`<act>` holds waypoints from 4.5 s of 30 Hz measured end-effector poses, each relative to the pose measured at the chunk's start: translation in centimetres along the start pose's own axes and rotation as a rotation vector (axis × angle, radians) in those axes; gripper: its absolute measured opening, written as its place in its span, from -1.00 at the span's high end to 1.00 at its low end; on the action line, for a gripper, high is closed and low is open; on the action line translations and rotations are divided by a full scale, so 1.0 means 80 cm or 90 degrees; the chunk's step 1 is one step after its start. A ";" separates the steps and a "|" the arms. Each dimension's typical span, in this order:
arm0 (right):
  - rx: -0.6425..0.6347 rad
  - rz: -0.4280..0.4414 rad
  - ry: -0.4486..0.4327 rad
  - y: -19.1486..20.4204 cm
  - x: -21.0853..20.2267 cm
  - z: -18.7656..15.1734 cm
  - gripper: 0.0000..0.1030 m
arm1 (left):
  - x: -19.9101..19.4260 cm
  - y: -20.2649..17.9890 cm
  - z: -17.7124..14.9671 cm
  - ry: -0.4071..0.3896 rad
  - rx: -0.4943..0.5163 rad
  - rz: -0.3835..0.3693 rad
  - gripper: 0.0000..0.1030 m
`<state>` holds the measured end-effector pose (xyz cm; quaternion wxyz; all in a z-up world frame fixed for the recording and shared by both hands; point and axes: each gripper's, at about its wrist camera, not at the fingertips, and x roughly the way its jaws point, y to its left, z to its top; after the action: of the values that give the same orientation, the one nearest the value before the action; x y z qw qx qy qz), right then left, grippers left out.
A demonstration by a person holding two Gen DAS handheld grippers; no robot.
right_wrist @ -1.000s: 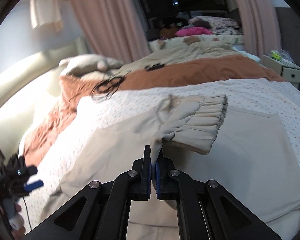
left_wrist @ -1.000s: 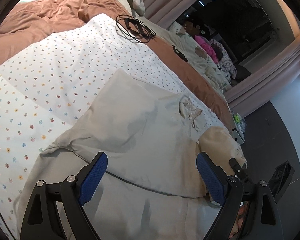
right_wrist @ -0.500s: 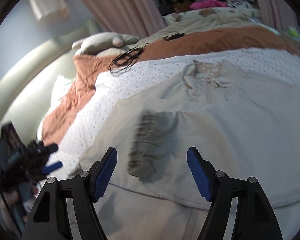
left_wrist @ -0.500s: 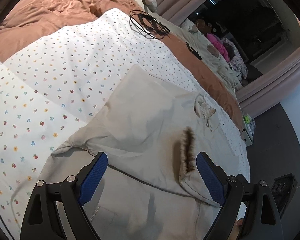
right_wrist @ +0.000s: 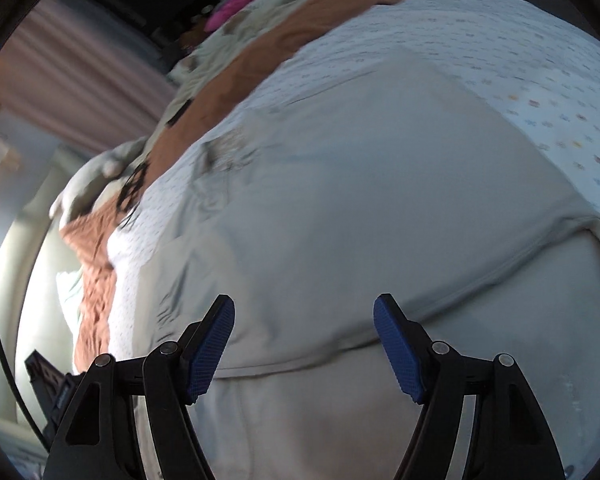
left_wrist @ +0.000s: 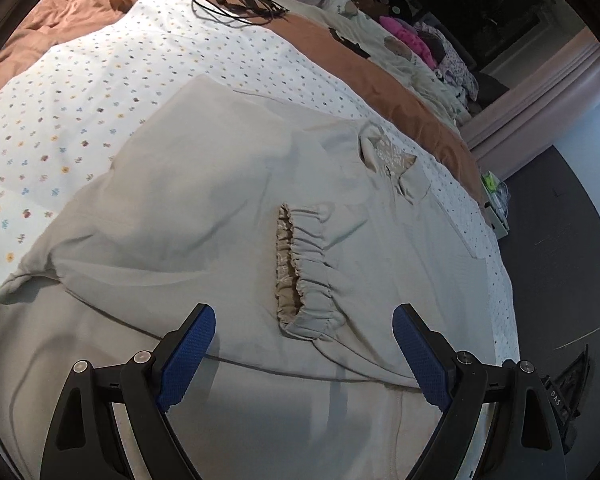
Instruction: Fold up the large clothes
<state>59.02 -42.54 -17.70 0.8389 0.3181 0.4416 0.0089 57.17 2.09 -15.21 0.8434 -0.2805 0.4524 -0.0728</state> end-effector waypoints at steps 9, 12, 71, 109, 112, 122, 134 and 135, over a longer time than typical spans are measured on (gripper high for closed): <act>0.155 -0.033 -0.037 -0.095 0.003 0.028 -0.40 | 0.074 -0.027 -0.012 0.037 0.083 0.081 -0.54; 0.203 -0.004 -0.048 -0.114 0.004 0.032 -0.40 | 0.082 -0.031 -0.014 0.026 0.124 0.125 -0.26; 0.095 0.104 -0.113 -0.122 -0.230 -0.102 -0.86 | -0.281 0.018 -0.174 -0.125 0.021 0.066 -0.65; 0.090 0.153 -0.038 -0.281 -0.244 -0.241 -0.35 | -0.300 0.202 -0.334 -0.087 -0.107 0.041 0.04; 0.103 0.169 -0.023 -0.278 -0.227 -0.237 -0.32 | -0.291 0.201 -0.324 -0.081 -0.108 0.042 0.04; 0.114 0.220 -0.007 -0.261 -0.187 -0.224 -0.32 | -0.264 0.221 -0.296 -0.064 -0.138 0.045 0.04; 0.127 0.250 -0.035 -0.249 -0.159 -0.203 -0.32 | -0.237 0.236 -0.265 -0.076 -0.164 -0.009 0.04; 0.122 0.247 -0.038 -0.246 -0.158 -0.202 -0.32 | -0.237 0.236 -0.266 -0.077 -0.166 -0.013 0.04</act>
<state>33.98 -53.46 -25.65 0.8000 0.4759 0.3455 0.1187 26.60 16.29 -20.92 0.8249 -0.3961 0.4033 -0.0050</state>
